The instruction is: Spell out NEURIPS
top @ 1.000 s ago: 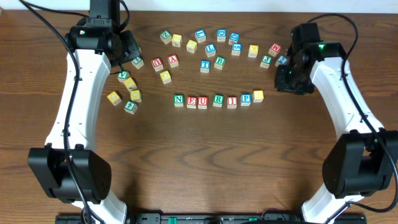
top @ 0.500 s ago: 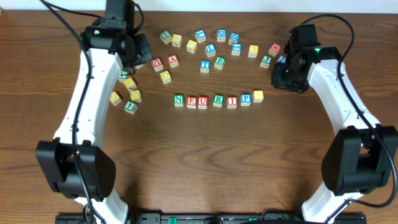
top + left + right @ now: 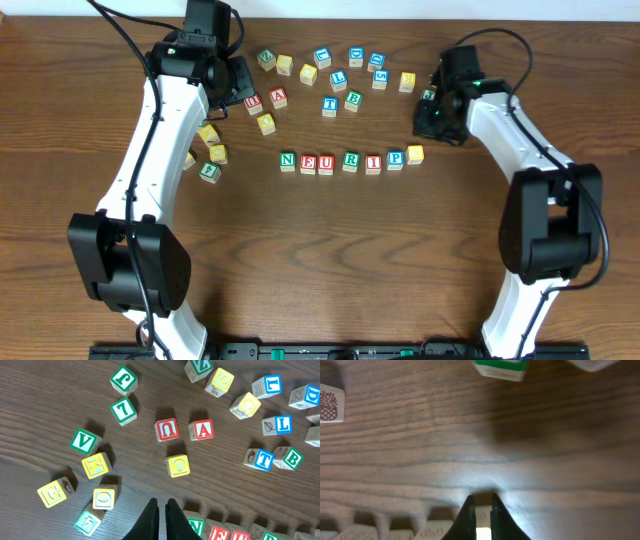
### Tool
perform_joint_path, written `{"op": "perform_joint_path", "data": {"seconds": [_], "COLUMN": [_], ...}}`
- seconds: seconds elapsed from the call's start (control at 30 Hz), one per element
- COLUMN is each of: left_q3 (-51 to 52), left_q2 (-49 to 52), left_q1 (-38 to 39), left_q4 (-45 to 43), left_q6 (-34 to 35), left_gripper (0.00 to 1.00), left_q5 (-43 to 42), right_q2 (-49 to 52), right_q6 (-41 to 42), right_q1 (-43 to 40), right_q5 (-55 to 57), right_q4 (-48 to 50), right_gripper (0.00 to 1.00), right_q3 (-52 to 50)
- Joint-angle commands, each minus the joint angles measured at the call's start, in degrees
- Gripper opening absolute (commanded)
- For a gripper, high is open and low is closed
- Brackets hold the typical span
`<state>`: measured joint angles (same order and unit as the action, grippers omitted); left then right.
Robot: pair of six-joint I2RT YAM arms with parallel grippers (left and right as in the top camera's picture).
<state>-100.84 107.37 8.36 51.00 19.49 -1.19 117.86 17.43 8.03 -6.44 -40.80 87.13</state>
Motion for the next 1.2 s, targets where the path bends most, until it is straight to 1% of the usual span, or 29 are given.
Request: {"op": "perform_joint_path", "data": {"seconds": [0.0,0.63,1.17], "left_q3": [0.28,0.28,0.28], "left_q2": [0.46,0.48,0.48], "left_q1": [-0.07,-0.07,-0.07], "left_q4": [0.07,-0.13,-0.11], "left_q6": [-0.09,-0.11,-0.11], "left_gripper": [0.08,0.08,0.08], "left_q5": [0.15,0.33,0.33], "right_q2": [2.32,3.56,3.58], "right_q6": [1.25,2.47,3.37], "right_q1": [0.98,1.88,2.19], "right_q5": [-0.37,-0.15,-0.15], "right_q4": [0.83,2.62,-1.22], "right_gripper": [0.03,0.02,0.01], "right_q3": [-0.24,-0.26,-0.26]}}
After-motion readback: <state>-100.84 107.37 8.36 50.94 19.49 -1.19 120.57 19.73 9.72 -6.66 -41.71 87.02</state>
